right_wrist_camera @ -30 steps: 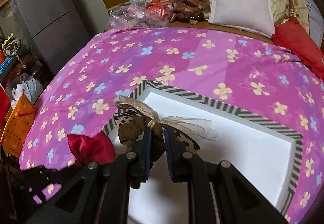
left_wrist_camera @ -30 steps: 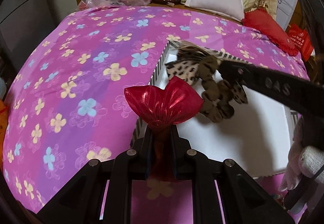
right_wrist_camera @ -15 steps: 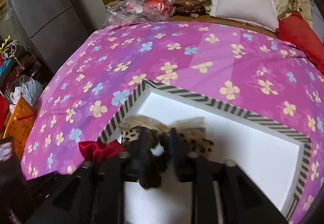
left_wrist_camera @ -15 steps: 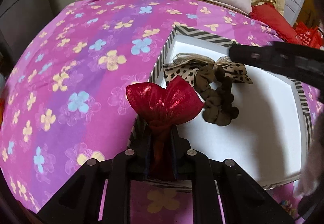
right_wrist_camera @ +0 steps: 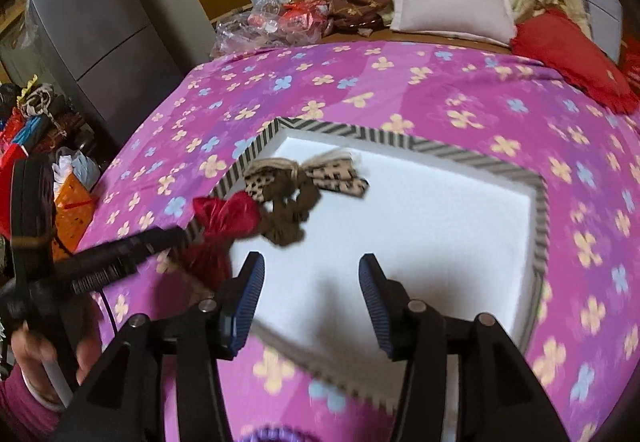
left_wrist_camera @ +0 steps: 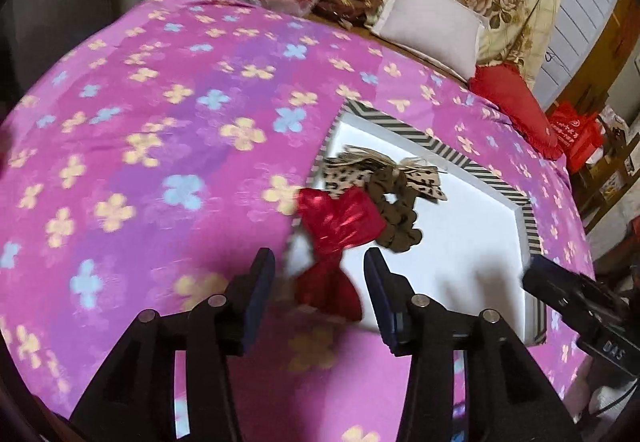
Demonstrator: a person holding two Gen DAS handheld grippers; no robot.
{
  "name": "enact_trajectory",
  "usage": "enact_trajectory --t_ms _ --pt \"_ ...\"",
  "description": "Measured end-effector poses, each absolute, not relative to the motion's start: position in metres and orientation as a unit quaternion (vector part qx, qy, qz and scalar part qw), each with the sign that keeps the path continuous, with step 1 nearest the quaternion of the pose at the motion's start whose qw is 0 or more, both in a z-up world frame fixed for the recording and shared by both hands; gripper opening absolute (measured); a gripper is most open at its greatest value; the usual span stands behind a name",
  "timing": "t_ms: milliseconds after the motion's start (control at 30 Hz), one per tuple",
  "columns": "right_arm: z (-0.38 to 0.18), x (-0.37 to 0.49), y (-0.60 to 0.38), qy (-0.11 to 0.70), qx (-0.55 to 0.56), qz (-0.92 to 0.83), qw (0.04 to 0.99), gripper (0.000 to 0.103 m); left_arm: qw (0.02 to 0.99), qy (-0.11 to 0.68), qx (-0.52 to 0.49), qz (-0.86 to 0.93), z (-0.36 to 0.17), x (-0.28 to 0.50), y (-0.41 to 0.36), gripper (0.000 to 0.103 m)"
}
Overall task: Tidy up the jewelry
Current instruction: 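Lower the red bow into the tray and open the left gripper, then grasp the white fluffy scrunchie with the left gripper while the right grasps the black scrunchie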
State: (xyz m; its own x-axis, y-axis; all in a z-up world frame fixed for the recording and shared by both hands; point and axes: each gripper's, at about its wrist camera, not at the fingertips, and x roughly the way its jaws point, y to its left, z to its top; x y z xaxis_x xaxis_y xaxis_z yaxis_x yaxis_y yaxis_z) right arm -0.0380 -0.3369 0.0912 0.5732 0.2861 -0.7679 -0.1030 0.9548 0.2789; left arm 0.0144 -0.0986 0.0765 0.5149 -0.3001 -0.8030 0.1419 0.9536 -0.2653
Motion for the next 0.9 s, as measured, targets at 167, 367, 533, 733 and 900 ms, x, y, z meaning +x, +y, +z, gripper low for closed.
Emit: enact_trajectory --t_ms 167,367,533,733,900 --pt "0.101 -0.085 -0.336 0.433 0.112 0.117 0.887 0.054 0.873 0.473 -0.058 -0.099 0.083 -0.017 -0.074 0.041" --pt "0.098 -0.123 -0.317 0.433 0.107 0.126 0.886 0.055 0.880 0.466 -0.052 -0.074 0.084 -0.051 -0.052 0.041" --pt "0.091 -0.146 -0.302 0.439 0.102 0.134 0.883 0.058 0.889 0.453 -0.022 -0.062 0.086 -0.082 -0.048 0.041" --pt "0.088 -0.165 -0.287 0.438 0.093 0.136 0.884 0.059 0.894 0.444 -0.005 -0.056 0.085 -0.105 -0.048 0.041" --pt "0.092 -0.177 -0.281 0.428 0.078 0.124 0.892 0.059 0.893 0.446 -0.009 -0.054 0.081 -0.114 -0.048 0.041"
